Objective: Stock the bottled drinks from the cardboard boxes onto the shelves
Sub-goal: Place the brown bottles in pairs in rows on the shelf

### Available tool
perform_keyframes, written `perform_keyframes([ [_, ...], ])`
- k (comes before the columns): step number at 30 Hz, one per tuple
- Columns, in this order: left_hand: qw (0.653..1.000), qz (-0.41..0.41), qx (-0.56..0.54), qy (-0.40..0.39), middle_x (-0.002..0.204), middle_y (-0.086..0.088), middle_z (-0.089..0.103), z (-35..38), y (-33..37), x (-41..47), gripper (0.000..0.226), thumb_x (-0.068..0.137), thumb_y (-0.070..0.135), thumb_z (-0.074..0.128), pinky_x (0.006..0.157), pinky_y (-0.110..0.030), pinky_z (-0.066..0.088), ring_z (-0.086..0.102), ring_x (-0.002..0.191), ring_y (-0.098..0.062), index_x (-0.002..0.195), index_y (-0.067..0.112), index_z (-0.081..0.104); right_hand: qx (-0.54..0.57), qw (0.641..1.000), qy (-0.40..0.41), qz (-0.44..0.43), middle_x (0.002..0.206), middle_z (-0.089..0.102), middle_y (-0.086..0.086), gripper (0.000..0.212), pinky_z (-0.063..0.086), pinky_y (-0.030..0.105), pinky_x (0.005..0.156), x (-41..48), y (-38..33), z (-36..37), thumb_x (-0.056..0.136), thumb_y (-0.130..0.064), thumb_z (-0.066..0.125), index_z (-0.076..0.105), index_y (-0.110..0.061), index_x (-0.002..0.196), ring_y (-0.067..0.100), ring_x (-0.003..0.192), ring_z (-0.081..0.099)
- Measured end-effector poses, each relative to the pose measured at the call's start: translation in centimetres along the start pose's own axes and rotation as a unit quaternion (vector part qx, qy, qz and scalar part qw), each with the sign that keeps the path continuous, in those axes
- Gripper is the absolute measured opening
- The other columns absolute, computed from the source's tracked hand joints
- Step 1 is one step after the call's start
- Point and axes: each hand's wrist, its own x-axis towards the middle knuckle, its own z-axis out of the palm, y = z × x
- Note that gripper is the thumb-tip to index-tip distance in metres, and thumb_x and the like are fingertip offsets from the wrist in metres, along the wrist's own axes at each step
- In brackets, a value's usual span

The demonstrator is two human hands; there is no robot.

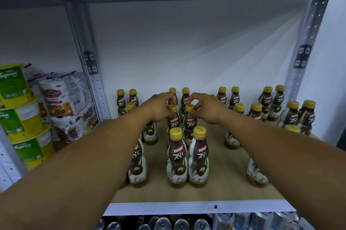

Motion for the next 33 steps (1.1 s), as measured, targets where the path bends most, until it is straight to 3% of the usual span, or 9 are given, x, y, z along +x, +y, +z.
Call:
perform_keyframes([
  [3, 1.0, -0.006, -0.005, 0.006, 0.113, -0.008, 0.068, 0.09, 0.0, -0.18, 0.038, 0.087, 0.02, 0.08, 0.07, -0.03, 0.045, 0.063, 0.096, -0.025, 0.114, 0.026, 0.053, 0.005, 1.0, 0.005, 0.001, 0.098, 0.071, 0.011, 0.037, 0.051, 0.032, 0.078, -0.17, -0.07, 0.22, 0.084, -0.024, 0.082, 0.062, -0.028, 0.115, 0.025, 0.092, 0.066],
  [6, 1.0, -0.009, -0.009, 0.003, 0.107, -0.009, 0.07, 0.13, -0.08, -0.11, 0.039, 0.087, 0.02, 0.08, 0.065, -0.029, 0.042, 0.06, 0.083, -0.019, 0.113, 0.027, 0.053, 0.007, 1.0, 0.008, 0.002, 0.102, 0.07, 0.01, 0.038, 0.053, 0.036, 0.084, -0.18, 0.07, 0.39, 0.084, -0.025, 0.082, 0.061, -0.028, 0.116, 0.026, 0.094, 0.066],
  [9, 1.0, -0.011, -0.017, 0.001, 0.103, -0.009, 0.07, 0.2, -0.34, 0.04, 0.039, 0.087, 0.019, 0.08, 0.067, -0.029, 0.043, 0.058, 0.078, -0.018, 0.112, 0.028, 0.053, 0.009, 1.0, 0.012, 0.002, 0.102, 0.071, 0.008, 0.038, 0.054, 0.036, 0.085, -0.06, 0.16, 0.42, 0.083, -0.025, 0.083, 0.062, -0.03, 0.114, 0.024, 0.093, 0.067],
  [14, 1.0, -0.013, -0.017, -0.003, 0.104, -0.008, 0.072, 0.32, -0.59, 0.26, 0.038, 0.087, 0.02, 0.08, 0.077, -0.035, 0.049, 0.064, 0.087, -0.023, 0.113, 0.029, 0.053, 0.003, 1.0, 0.012, -0.002, 0.101, 0.072, 0.009, 0.038, 0.056, 0.04, 0.087, -0.06, 0.33, 0.53, 0.084, -0.026, 0.083, 0.06, -0.031, 0.113, 0.025, 0.091, 0.068],
  [20, 1.0, -0.013, -0.019, -0.009, 0.109, -0.006, 0.07, 0.26, -0.62, 0.3, 0.036, 0.089, 0.02, 0.079, 0.069, -0.029, 0.044, 0.062, 0.085, -0.019, 0.112, 0.03, 0.053, 0.003, 1.0, 0.014, -0.007, 0.103, 0.072, 0.009, 0.037, 0.056, 0.041, 0.088, -0.25, 0.43, 0.63, 0.085, -0.025, 0.081, 0.059, -0.031, 0.115, 0.024, 0.092, 0.068],
  [28, 1.0, -0.014, -0.024, -0.01, 0.109, -0.006, 0.071, 0.32, -0.78, 0.35, 0.036, 0.089, 0.02, 0.079, 0.074, -0.033, 0.049, 0.065, 0.09, -0.022, 0.112, 0.03, 0.053, 0.004, 1.0, 0.015, -0.001, 0.105, 0.071, 0.009, 0.039, 0.055, 0.042, 0.089, -0.2, 0.46, 0.74, 0.085, -0.025, 0.082, 0.059, -0.031, 0.116, 0.026, 0.094, 0.067],
  [33, 1.0, -0.01, -0.028, -0.012, 0.111, -0.007, 0.07, 0.2, -0.7, 0.26, 0.038, 0.088, 0.02, 0.08, 0.066, -0.029, 0.044, 0.061, 0.083, -0.018, 0.115, 0.029, 0.054, 0.003, 1.0, 0.015, -0.002, 0.107, 0.07, 0.008, 0.039, 0.055, 0.041, 0.088, -0.26, 0.46, 0.76, 0.086, -0.025, 0.08, 0.059, -0.03, 0.119, 0.026, 0.095, 0.067],
])
